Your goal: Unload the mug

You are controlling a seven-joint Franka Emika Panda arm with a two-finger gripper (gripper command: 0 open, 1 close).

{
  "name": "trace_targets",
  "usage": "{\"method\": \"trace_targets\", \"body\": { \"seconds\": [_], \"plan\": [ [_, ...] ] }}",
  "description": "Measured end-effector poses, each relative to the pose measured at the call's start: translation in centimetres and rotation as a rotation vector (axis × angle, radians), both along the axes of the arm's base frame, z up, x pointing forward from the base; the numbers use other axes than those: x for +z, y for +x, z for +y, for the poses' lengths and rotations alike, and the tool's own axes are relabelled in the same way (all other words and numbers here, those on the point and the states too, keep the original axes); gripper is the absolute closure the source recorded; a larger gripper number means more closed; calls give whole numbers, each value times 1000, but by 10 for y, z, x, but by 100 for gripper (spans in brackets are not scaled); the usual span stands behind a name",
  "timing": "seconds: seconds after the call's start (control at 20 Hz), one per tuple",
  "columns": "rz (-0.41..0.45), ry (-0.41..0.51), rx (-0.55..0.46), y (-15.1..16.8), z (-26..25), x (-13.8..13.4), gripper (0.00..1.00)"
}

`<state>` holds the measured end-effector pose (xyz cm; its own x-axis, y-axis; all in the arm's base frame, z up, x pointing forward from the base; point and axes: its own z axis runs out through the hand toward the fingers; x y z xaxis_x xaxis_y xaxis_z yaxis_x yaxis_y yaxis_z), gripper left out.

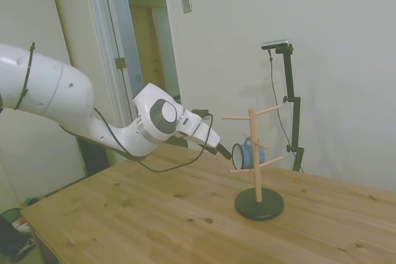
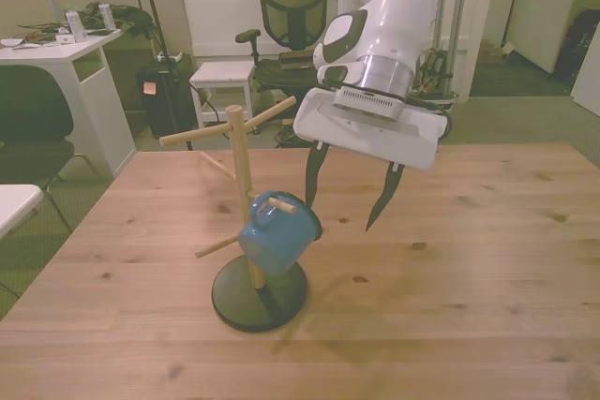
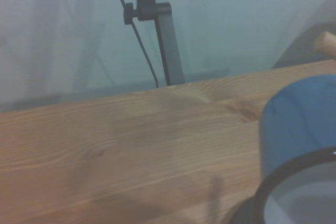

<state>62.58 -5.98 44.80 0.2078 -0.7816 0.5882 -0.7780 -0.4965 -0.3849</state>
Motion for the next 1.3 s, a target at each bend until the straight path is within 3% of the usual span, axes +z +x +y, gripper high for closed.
{"method": "trace_targets", "body": {
  "seconds": [0.35, 1.1, 1.15, 1.3],
  "plan": [
    [-48, -29, -32, 27, 2, -14, 0],
    [-95, -69, -131, 59, -49, -20, 0],
    [-93, -69, -133, 61, -49, -22, 100],
    [-93, -71, -133, 65, -50, -25, 100]
  ]
}}
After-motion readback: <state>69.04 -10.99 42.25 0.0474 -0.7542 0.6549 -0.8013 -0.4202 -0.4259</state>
